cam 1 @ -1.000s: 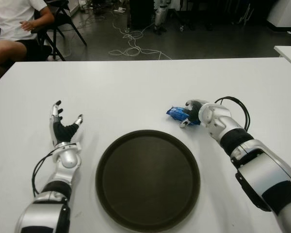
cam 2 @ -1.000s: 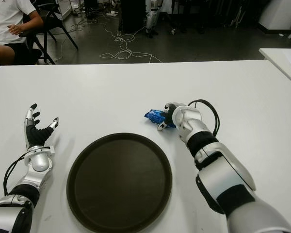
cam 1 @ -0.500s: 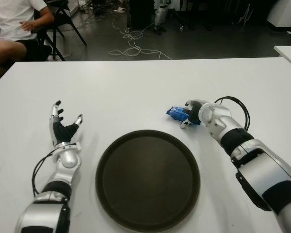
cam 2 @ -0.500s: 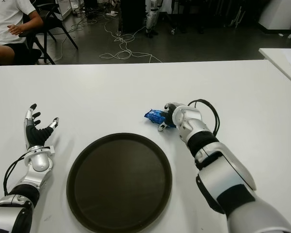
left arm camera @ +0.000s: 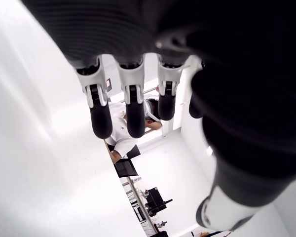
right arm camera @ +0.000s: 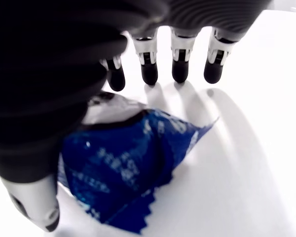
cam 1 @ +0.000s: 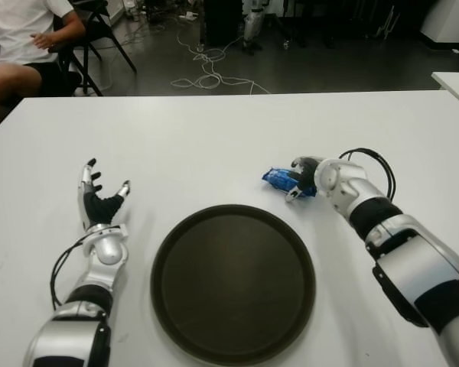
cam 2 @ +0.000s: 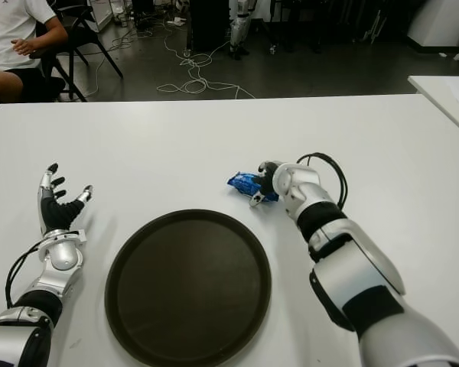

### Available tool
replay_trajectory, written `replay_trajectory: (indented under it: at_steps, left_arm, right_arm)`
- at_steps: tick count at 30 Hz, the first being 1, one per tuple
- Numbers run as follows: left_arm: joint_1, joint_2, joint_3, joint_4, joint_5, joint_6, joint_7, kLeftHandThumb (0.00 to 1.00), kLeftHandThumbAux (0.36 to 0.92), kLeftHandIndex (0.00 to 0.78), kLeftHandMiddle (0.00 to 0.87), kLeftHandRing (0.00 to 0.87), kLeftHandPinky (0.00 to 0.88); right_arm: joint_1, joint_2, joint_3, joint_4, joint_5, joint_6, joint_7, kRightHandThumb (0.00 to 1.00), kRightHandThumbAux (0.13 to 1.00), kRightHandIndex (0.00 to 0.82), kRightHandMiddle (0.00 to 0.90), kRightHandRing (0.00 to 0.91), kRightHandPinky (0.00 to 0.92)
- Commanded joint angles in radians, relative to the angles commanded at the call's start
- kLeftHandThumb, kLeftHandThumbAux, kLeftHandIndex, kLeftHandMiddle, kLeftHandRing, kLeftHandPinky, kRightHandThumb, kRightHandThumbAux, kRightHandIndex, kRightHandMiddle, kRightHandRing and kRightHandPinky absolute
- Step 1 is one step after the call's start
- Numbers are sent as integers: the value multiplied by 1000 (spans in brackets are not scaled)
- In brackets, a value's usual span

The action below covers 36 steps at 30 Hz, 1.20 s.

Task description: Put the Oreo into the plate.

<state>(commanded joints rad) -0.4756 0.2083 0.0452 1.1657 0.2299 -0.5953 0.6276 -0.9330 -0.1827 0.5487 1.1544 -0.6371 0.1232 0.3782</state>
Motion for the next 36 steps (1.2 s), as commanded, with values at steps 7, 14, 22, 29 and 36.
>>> replay_trajectory:
  at_steps: [7, 14, 22, 29, 36]
  left_arm:
    - [1, -1, -1, -4, -2, 1, -8, 122, 793, 109, 112, 136, 189]
    - [4, 0, 0, -10, -5, 3, -13, 123, 807, 103, 109, 130, 177]
    - [4, 1, 3, -7, -8, 4, -18, 119, 816, 101, 101, 118, 148]
    - [3, 4, 0, -5, -2, -3, -9, 117, 823, 112, 103, 134, 198]
    - [3, 3, -4, -3, 5, -5, 9, 105, 821, 124, 112, 136, 181]
  right_arm:
    - [-6, -2, 3, 13, -6, -23, -3, 0, 719, 49, 73, 26, 0]
    - [-5, 1, -9, 11, 2, -17, -16, 0, 720, 32, 59, 16, 0]
    - [-7, -4, -10, 11, 4, -16, 1, 0, 723, 42, 67, 24, 0]
    - [-14, -13, -2, 17, -4, -20, 22, 0, 728, 54, 79, 32, 0]
    - [-14, -18, 6, 13, -12, -33, 23, 0, 725, 56, 79, 30, 0]
